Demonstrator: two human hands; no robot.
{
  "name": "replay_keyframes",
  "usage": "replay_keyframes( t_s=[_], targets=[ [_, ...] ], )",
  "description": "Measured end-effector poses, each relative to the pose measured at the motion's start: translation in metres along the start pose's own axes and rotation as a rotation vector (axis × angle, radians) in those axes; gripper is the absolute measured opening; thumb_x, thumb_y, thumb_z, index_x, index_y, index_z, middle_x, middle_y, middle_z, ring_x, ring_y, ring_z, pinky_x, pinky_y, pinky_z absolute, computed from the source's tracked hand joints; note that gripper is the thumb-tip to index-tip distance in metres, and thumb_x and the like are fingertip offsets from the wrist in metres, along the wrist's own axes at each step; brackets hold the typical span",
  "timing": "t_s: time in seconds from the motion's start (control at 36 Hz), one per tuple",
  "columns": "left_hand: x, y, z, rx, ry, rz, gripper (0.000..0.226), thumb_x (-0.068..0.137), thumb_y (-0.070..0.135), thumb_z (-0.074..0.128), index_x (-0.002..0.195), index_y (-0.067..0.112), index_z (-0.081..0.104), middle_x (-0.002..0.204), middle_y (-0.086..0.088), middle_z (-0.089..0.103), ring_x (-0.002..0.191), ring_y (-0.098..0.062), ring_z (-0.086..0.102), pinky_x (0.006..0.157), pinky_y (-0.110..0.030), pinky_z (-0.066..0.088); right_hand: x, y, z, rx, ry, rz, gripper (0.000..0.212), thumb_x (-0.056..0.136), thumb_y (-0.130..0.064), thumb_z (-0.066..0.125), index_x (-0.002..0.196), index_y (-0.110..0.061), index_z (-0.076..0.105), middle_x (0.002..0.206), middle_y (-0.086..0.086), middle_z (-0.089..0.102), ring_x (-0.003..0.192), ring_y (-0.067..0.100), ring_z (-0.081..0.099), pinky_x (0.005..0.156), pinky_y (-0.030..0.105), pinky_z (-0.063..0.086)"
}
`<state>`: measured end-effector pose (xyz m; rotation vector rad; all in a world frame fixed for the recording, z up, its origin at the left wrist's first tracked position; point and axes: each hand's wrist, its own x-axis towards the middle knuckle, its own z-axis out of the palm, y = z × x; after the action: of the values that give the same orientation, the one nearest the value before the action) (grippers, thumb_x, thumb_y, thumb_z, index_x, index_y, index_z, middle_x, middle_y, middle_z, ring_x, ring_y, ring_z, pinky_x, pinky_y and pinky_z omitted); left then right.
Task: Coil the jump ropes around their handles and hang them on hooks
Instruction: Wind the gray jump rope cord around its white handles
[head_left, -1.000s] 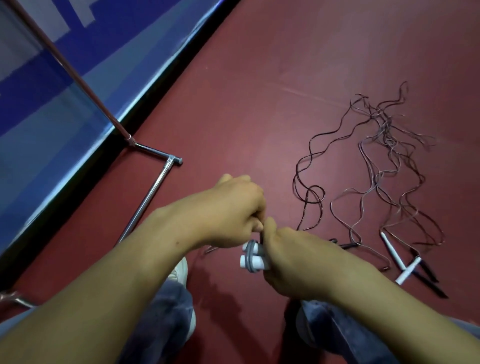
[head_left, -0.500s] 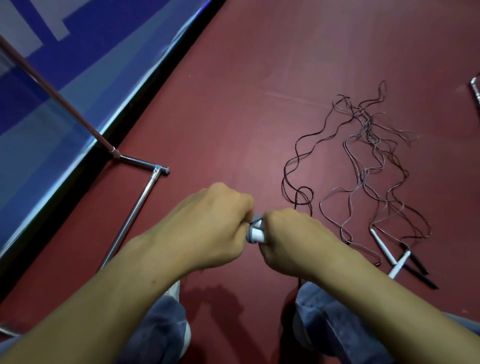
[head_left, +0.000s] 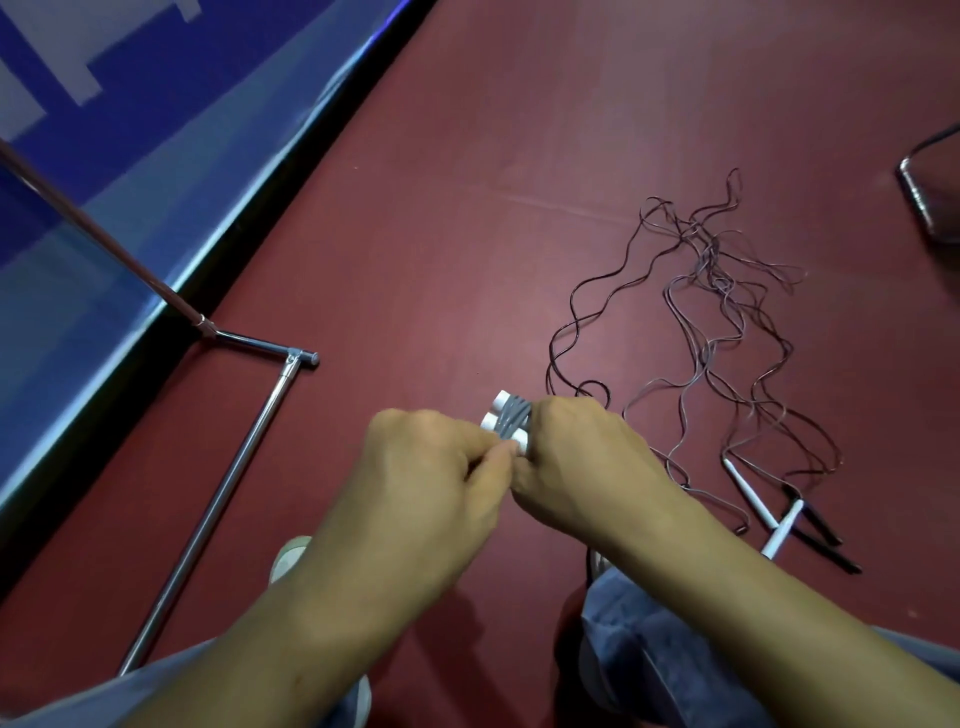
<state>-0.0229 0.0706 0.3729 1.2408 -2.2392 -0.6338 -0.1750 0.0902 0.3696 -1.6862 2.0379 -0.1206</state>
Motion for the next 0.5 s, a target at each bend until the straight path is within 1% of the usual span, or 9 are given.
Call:
replay_keyframes(
  t_s=[0.03,0.06,0.08,0.14,0.19,0.25,0.28,0.39,0.5],
  targets=[
    [0.0005,0.0043,-0.0016,-0.079,-0.015,-0.099,0.049,0.091,0.03,0.069,0.05,0.011,0.047,0.043,-0.009,0.039,0.045,-0.017,0.027,0.044,-0.022,0.029,-0.0009,-0.0013,-0.0023,-0.013,-0.002,0.016,0.045,0.095,-0.037,0.056,0.063,-0.029,0.024,0.064,-0.01,0.031,0.052,0.012,0.032,0.055,0.032,0.027],
    [0.0006,0.0058,-0.0021,-0.188,-0.042,-0.213,0.042,0.09,0.031,0.071,0.059,0.004,0.063,0.042,-0.008,0.046,0.041,-0.014,0.031,0.043,-0.023,0.034,-0.0012,-0.0022,-0.0037,-0.018,0.002,0.027,0.044,0.094,-0.033,0.057,0.064,-0.03,0.024,0.065,-0.012,0.029,0.053,0.012,0.032,0.054,0.033,0.027],
    [0.0012,0.0066,-0.0032,-0.318,-0.067,-0.355,0.039,0.089,0.031,0.073,0.055,0.012,0.071,0.042,-0.006,0.053,0.039,-0.015,0.038,0.042,-0.024,0.036,-0.0011,-0.003,-0.0046,-0.02,0.011,0.033,0.043,0.093,-0.031,0.057,0.065,-0.03,0.025,0.066,-0.013,0.029,0.054,0.014,0.034,0.051,0.032,0.026],
    [0.0035,0.0037,-0.0057,-0.566,-0.124,-0.588,0.035,0.088,0.028,0.075,0.059,0.01,0.073,0.048,-0.01,0.062,0.042,-0.016,0.047,0.045,-0.023,0.036,-0.0003,-0.0033,-0.0054,-0.035,0.037,0.04,0.038,0.091,-0.032,0.056,0.067,-0.027,0.026,0.067,-0.01,0.034,0.054,0.016,0.036,0.048,0.028,0.024],
    [0.0068,0.0019,-0.0074,-0.795,-0.176,-0.742,0.031,0.089,0.022,0.075,0.063,0.006,0.072,0.053,-0.012,0.064,0.045,-0.018,0.048,0.045,-0.024,0.037,0.0002,-0.0027,-0.0053,-0.042,0.055,0.045,0.036,0.091,-0.032,0.055,0.069,-0.025,0.027,0.068,-0.008,0.036,0.053,0.016,0.035,0.049,0.031,0.027],
    [0.0071,0.0026,-0.0077,-0.947,-0.226,-0.828,0.027,0.09,0.017,0.073,0.069,0.0,0.069,0.055,-0.011,0.062,0.044,-0.016,0.047,0.042,-0.022,0.038,0.0008,-0.0025,-0.0058,-0.049,0.071,0.037,0.031,0.091,-0.033,0.055,0.073,-0.023,0.032,0.069,-0.007,0.037,0.058,0.023,0.04,0.056,0.033,0.031],
    [0.0062,0.0038,-0.0072,-0.976,-0.246,-0.843,0.025,0.091,0.015,0.072,0.071,-0.001,0.069,0.055,-0.011,0.062,0.044,-0.015,0.046,0.041,-0.021,0.038,0.0012,-0.0022,-0.0055,-0.05,0.083,0.031,0.028,0.091,-0.033,0.056,0.075,-0.023,0.034,0.068,-0.007,0.037,0.061,0.026,0.042,0.058,0.033,0.032],
    [0.0019,0.0064,-0.002,-0.954,-0.256,-0.85,0.026,0.091,0.01,0.071,0.065,0.007,0.069,0.064,-0.016,0.064,0.047,-0.016,0.046,0.044,-0.023,0.038,0.0025,-0.0003,-0.0024,-0.058,0.1,0.016,0.021,0.091,-0.034,0.056,0.082,-0.024,0.041,0.069,-0.007,0.036,0.068,0.03,0.044,0.062,0.032,0.034],
    [0.0041,0.0057,-0.0019,-1.029,-0.312,-0.97,0.017,0.092,0.005,0.069,0.076,0.005,0.064,0.065,-0.012,0.064,0.048,-0.013,0.048,0.046,-0.024,0.039,0.0025,0.0027,0.0014,-0.094,0.149,0.008,0.018,0.09,-0.034,0.056,0.084,-0.024,0.042,0.068,-0.006,0.036,0.069,0.032,0.045,0.063,0.033,0.034]
  ],
)
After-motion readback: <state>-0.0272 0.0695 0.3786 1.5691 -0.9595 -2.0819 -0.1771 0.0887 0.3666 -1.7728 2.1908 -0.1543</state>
